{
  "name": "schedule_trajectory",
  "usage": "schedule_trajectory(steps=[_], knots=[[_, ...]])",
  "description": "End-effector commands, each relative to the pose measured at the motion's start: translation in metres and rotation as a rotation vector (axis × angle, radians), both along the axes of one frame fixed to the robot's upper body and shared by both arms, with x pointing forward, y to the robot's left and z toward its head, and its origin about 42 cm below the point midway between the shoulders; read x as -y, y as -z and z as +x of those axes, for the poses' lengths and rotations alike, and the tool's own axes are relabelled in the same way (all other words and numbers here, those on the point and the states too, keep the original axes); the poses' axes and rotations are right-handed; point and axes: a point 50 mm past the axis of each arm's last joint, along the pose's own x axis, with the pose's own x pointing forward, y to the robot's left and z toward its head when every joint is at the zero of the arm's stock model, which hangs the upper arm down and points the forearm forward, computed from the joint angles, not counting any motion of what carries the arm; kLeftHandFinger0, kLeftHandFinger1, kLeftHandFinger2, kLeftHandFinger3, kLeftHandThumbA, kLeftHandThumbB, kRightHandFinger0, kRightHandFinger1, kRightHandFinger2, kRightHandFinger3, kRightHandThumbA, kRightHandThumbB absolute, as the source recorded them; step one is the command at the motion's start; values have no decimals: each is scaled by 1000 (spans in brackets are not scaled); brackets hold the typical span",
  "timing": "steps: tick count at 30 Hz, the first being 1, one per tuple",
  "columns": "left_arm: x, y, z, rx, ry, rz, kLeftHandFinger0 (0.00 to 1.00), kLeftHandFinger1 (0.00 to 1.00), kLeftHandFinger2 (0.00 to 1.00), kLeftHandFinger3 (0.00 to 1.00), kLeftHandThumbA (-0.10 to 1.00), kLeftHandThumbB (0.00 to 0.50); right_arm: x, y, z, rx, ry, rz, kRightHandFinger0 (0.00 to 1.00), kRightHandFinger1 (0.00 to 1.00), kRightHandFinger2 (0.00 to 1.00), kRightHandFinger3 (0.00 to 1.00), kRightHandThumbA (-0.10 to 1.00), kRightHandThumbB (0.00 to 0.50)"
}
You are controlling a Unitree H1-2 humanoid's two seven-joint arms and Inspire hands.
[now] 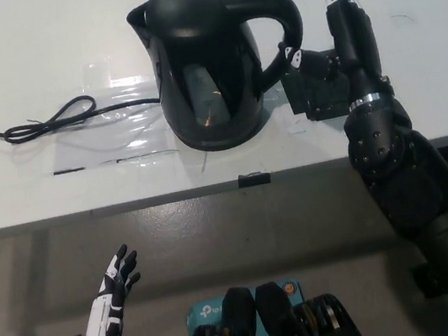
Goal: Use the right hand to grab the handle of the kettle from the base and place it on the right side
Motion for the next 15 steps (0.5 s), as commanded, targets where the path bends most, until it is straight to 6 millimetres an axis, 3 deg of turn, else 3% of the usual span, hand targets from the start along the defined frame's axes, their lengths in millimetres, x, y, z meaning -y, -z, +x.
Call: schedule_trajectory(steps=[1, 15], knots=[[-2, -11, 5, 65, 19, 3, 982, 1000, 1000, 1000, 1000, 500, -13, -45, 9, 149, -17, -1, 1000, 1000, 1000, 1000, 832, 307], [-4, -14, 6, 66, 10, 15, 984, 1000, 1000, 1000, 1000, 500, -24, -54, 16, 177, -33, -12, 1000, 1000, 1000, 1000, 850, 310]])
